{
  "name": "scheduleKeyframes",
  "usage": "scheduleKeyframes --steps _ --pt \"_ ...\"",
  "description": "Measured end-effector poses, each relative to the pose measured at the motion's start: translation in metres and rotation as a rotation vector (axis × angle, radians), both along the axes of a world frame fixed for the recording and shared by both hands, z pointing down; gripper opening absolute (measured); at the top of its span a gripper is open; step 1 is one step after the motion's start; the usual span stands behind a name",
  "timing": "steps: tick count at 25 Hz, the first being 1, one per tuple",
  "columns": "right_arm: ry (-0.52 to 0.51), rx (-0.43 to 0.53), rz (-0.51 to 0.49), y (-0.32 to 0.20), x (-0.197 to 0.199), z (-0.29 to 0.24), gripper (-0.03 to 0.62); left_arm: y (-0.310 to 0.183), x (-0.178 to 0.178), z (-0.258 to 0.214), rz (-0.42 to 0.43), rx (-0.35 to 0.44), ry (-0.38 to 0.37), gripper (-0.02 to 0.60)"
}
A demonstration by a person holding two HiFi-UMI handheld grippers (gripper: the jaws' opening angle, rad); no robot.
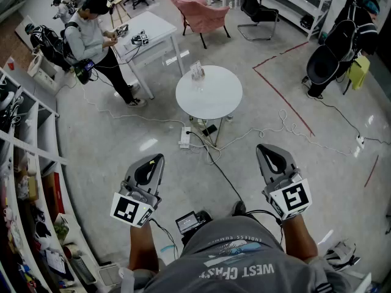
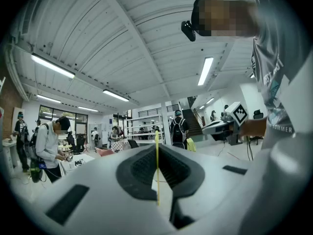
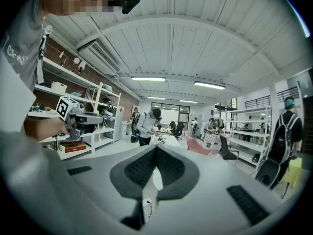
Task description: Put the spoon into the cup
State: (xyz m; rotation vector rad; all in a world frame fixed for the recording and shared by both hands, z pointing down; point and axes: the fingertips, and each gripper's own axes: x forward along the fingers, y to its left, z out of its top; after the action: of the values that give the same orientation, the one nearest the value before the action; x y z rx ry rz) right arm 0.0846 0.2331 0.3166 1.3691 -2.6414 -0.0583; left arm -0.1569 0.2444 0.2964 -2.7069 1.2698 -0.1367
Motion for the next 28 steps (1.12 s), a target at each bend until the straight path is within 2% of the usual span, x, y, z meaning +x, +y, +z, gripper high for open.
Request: scheduleKeyframes --steps 13,17,20,28 --pt "0.013 -0.001 0.007 0.002 -0.008 0.0 0.002 0.002 -0.01 0.003 0.008 -0.001 0.012 0.0" --pt "0.004 0.029 0.006 0.0 -0.017 -0.005 0.002 0.002 -0.018 0.005 0.011 0.0 0.02 0.0" --pt "0.01 0.007 0.018 0.001 -0.022 -0.002 0.002 0.003 -0.024 0.006 0.016 0.0 0.027 0.0" --pt "-0.038 0.026 0.045 0.003 -0.041 -0.008 0.003 0.007 -0.04 0.012 0.045 0.006 0.044 0.0"
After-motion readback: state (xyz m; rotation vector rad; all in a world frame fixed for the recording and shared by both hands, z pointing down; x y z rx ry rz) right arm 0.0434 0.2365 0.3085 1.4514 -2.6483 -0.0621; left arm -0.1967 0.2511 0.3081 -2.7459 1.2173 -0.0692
